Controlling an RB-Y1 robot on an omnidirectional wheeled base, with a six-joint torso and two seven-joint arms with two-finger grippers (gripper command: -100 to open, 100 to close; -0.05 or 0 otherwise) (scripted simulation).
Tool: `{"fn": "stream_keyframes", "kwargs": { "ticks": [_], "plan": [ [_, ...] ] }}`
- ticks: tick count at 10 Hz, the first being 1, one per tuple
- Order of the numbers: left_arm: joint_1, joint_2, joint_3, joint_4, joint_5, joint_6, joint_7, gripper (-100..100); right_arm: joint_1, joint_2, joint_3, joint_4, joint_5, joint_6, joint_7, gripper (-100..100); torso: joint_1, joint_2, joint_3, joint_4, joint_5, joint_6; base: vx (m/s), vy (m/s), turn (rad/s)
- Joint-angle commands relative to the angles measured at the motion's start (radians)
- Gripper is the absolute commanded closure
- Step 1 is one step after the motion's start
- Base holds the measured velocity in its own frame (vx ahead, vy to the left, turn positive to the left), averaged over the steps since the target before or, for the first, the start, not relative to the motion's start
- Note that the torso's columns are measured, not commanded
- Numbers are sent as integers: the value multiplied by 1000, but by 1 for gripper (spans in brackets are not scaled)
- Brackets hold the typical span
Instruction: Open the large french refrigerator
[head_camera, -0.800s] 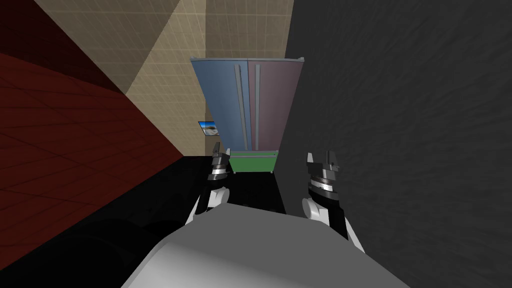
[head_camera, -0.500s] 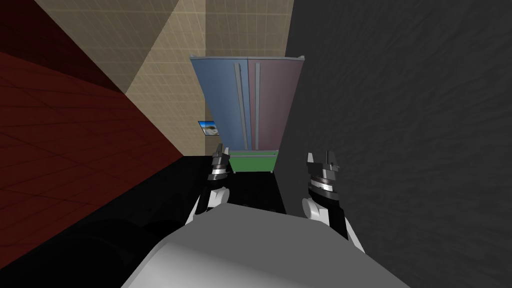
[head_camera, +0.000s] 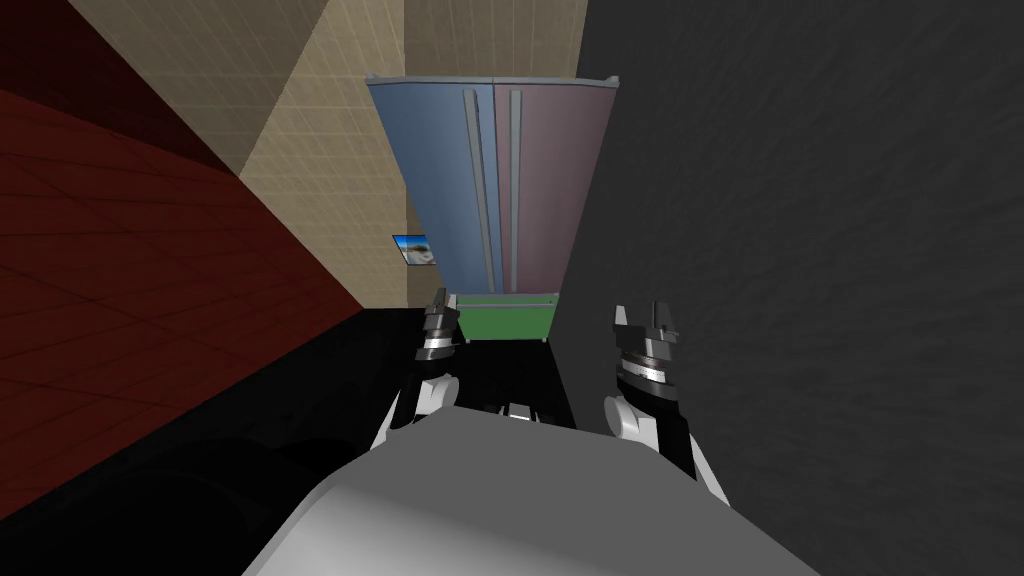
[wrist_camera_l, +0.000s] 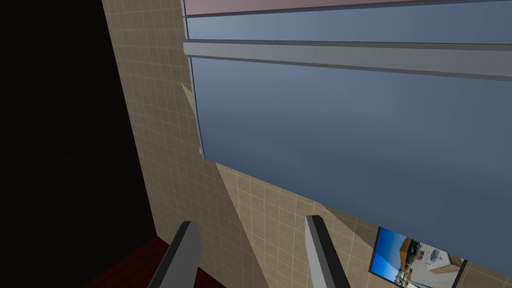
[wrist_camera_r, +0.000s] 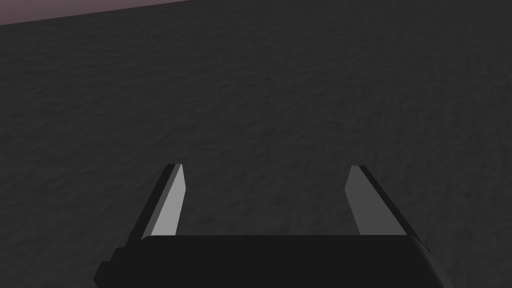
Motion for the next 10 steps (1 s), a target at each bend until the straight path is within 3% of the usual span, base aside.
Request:
{"fn": "stream_keyframes", "kwargs": {
  "ticks": [1,2,3,6,7,10],
  "plan": [
    [0,0,0,0,0,0,0,0,0,0,0,0,0,0,0,0,0,74,-148,74,0,0,0,0,0],
    [-3,43,1,16,0,-8,0,-100,0,0,0,0,0,0,0,0,0,148,-295,148,0,0,21,8,-1],
    [-7,70,2,32,-1,-16,1,-100,0,0,0,0,0,0,0,0,1,181,-365,180,0,0,35,17,-2],
    [-23,132,7,109,-3,-55,3,-100,0,0,0,0,0,0,0,0,0,192,-390,194,0,0,65,29,-3],
    [-23,132,7,109,-3,-55,3,-100,0,0,0,0,0,0,0,0,1,192,-390,194,0,0,58,33,-2],
    [-45,166,13,216,-6,-109,5,-100,0,0,0,1,0,0,0,0,0,194,-389,195,0,0,69,33,-3]
  ]
}}
